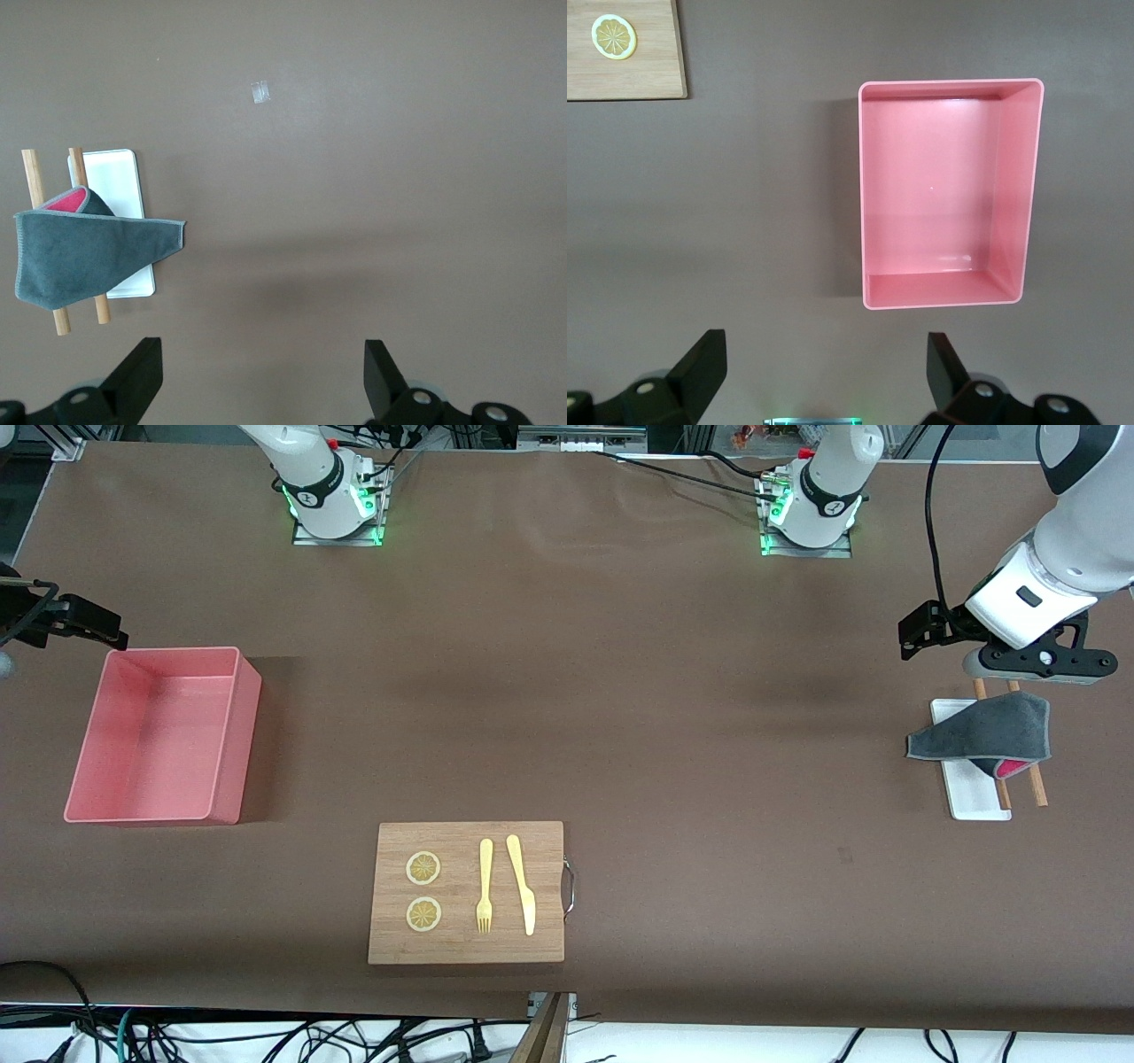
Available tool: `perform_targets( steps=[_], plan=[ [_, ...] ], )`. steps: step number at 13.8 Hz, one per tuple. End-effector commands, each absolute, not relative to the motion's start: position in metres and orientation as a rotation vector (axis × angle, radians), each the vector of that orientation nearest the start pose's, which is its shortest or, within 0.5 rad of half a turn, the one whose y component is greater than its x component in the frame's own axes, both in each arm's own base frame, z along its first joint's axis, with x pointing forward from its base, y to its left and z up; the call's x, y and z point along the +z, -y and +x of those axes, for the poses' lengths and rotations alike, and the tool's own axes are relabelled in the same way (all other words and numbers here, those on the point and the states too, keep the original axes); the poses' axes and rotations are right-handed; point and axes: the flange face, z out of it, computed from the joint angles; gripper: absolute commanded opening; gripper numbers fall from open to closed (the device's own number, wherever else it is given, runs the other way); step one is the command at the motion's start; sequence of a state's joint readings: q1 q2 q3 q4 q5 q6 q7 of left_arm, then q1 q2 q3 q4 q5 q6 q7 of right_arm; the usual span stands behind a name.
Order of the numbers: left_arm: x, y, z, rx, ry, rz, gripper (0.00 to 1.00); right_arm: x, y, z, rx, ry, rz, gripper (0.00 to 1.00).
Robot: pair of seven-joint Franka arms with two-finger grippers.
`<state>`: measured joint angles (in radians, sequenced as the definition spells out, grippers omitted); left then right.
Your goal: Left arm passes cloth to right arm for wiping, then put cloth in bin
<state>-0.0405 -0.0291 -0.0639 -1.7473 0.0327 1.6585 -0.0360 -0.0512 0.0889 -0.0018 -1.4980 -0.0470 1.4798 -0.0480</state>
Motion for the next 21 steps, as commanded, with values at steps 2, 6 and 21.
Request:
perform_targets(
  steps=[2,6,21],
  plan=[
    [0.568,0.053,0.547,0.112,-0.119,-3.143,1.0,0.604,0.041,0.572,0.159,-0.029,-3.135,1.0],
    [0.563,0.053,0.549,0.128,-0.121,-3.141,1.0,0.605,0.041,0.573,0.154,-0.027,-3.135,1.0],
    [0.485,-0.132,0.565,0.367,-0.925,-2.924,1.0,0.603,0.045,0.573,0.155,-0.039,-3.112,1.0]
  ],
)
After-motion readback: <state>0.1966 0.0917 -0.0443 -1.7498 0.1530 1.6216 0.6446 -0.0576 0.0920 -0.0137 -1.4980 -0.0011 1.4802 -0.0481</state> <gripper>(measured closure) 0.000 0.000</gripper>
